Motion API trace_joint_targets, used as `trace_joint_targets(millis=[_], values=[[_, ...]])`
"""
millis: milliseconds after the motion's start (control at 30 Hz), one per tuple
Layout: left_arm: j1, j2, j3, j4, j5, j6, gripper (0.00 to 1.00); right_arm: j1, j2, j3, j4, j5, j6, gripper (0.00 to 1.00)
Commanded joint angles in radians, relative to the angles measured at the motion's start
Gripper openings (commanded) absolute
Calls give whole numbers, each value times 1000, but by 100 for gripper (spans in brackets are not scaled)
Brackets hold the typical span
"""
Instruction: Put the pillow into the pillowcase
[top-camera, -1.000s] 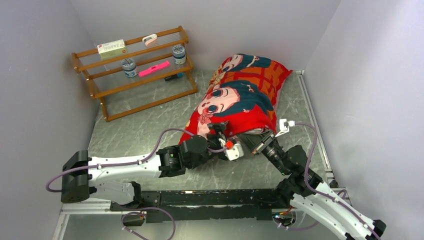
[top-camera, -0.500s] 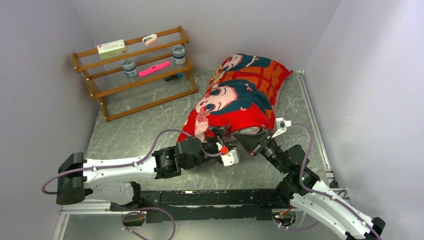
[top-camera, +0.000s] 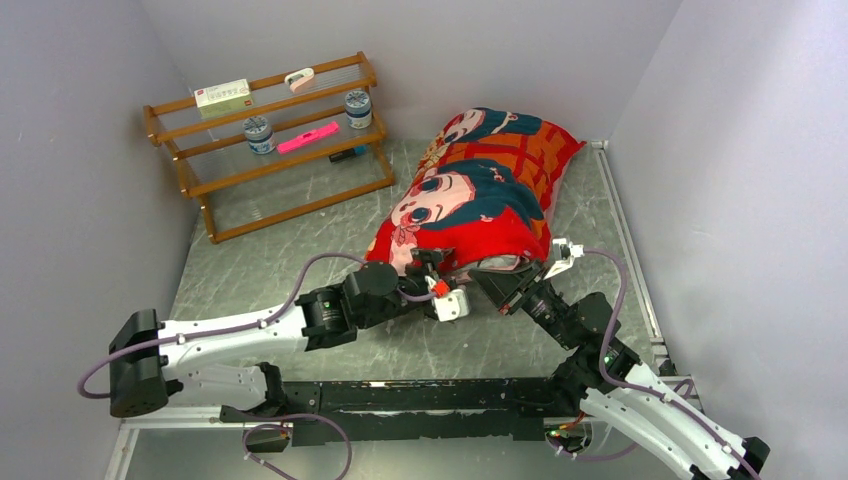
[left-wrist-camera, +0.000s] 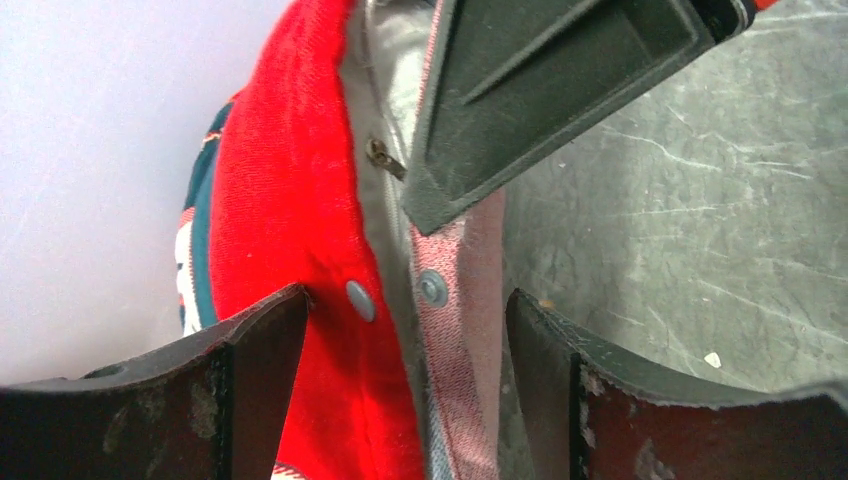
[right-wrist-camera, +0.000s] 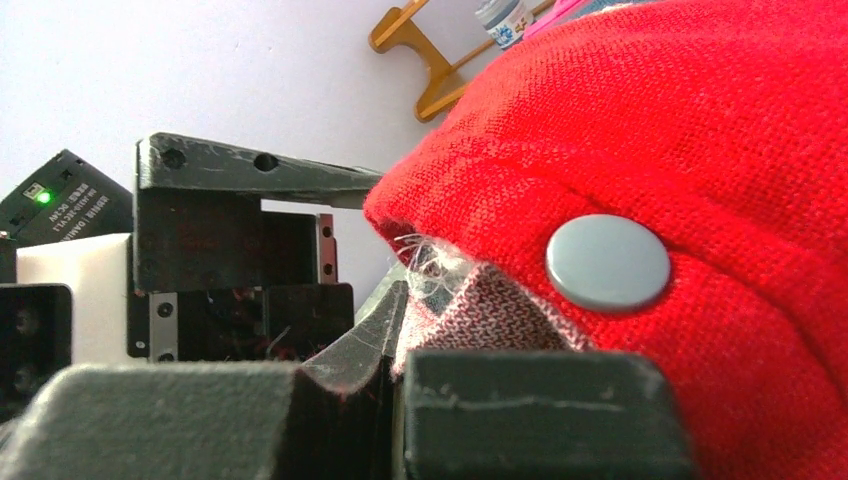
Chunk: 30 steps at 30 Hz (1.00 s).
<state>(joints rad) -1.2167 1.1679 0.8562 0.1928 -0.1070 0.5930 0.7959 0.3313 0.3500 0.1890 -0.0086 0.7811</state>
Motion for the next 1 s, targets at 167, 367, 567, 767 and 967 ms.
trace_joint_targets(millis=[167,367,567,767,967], values=[[6,68,83,-1,26,23,72,2,-20,45,187,-25,-2,0],[14,65,69,33,1,25,56,2,-7,58,172,-34,-12,0],[22,66,75,22,5,16,23,2,2,48,167,-8,-10,0],[24,57,71,14,-8,17,6,2,-12,35,155,35,-17,0],[24,32,54,28,-33,1,5,2,-41,7,158,73,-18,0]])
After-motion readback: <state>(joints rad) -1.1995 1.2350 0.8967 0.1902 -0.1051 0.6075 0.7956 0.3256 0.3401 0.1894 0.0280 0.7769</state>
